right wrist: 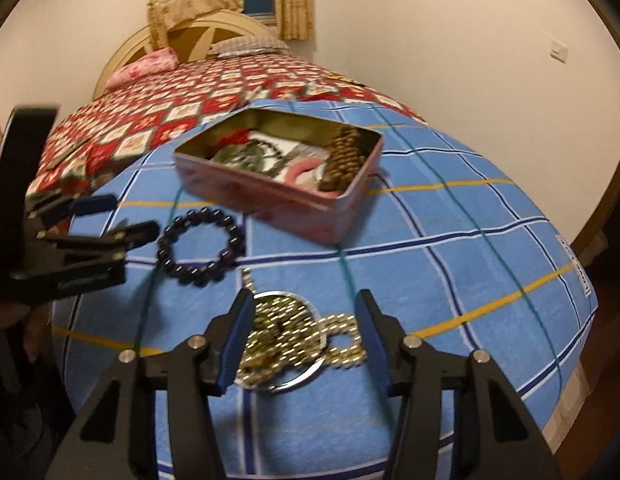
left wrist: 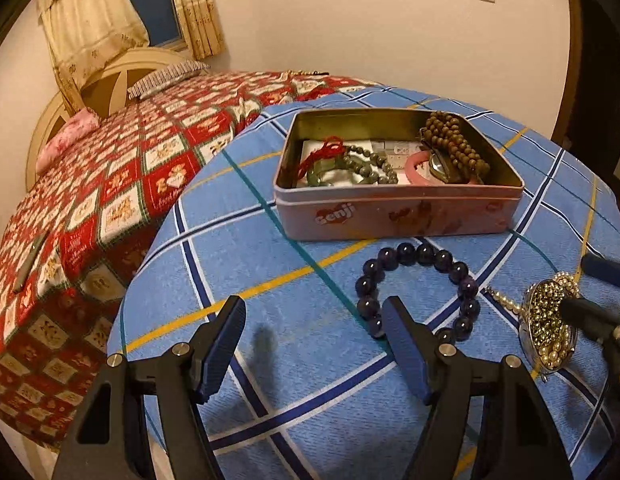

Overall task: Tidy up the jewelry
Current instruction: 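Grasp the gold chain necklace with the right tool while the left tool grasps the purple bead bracelet, then carry the gold necklace and purple bracelet into the tin and open both tools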

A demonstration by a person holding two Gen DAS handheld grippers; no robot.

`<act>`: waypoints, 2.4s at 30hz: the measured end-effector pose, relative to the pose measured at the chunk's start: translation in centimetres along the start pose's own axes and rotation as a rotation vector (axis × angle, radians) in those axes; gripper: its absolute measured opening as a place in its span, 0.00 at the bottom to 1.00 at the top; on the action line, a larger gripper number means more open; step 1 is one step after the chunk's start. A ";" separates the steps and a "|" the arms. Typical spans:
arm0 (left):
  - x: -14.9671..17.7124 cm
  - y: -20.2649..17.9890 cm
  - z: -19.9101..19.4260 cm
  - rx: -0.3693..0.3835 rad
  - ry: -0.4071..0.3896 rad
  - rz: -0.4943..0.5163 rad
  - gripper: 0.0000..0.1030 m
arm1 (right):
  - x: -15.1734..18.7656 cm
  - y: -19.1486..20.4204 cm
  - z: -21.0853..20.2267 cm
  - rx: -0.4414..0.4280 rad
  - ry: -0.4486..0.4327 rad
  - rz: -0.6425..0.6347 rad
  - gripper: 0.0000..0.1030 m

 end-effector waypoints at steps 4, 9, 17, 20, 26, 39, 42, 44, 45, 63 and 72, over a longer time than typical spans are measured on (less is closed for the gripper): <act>0.0 -0.6 0.4 0.009 0.007 0.017 0.69 | 0.4 0.8 1.2 -0.010 0.034 -0.021 0.36; 0.2 -1.2 1.3 0.051 0.030 0.029 0.45 | 1.0 0.8 1.8 -0.017 0.043 -0.017 0.22; 0.4 -2.0 0.9 0.136 0.030 0.041 0.07 | 0.9 0.9 0.0 -0.051 -0.024 -0.012 0.13; 0.2 -1.5 0.0 0.150 0.014 0.027 0.00 | 0.4 0.5 -1.2 -0.053 -0.063 0.004 0.13; -0.2 -1.6 -2.2 0.162 -0.038 0.052 0.00 | -0.3 -0.5 -3.2 -0.039 -0.125 0.034 0.13; 0.0 -0.2 1.0 0.168 0.051 -0.027 0.47 | -1.0 -1.8 -4.9 -0.027 -0.179 0.068 0.13; 0.0 -0.2 1.4 0.162 0.048 -0.032 0.56 | -0.9 -2.0 -5.2 -0.023 -0.187 0.073 0.13; -0.2 -0.3 2.0 0.122 0.062 -0.022 0.56 | -1.0 -2.1 -5.2 -0.020 -0.189 0.074 0.13; -0.2 -0.3 2.3 0.111 0.069 -0.016 0.56 | -0.9 -2.2 -5.1 -0.019 -0.188 0.075 0.13; -2.0 -1.7 -2.5 0.181 -0.014 0.067 0.13 | -2.1 -3.1 -6.3 -0.027 -0.230 0.082 0.13; -4.3 -0.7 -7.0 0.157 -0.118 0.080 0.13 | -3.5 -3.0 -6.9 -0.030 -0.249 0.062 0.13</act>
Point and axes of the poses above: each gripper's, at about its wrist camera, not at the fingertips, and z roughly the way its jaws point, y to its left, x to its underside, the point moved 5 cm from there along z, roughly the way its jaws point, and after that the axes turned 13 degrees about y, right-handed, at the moved point
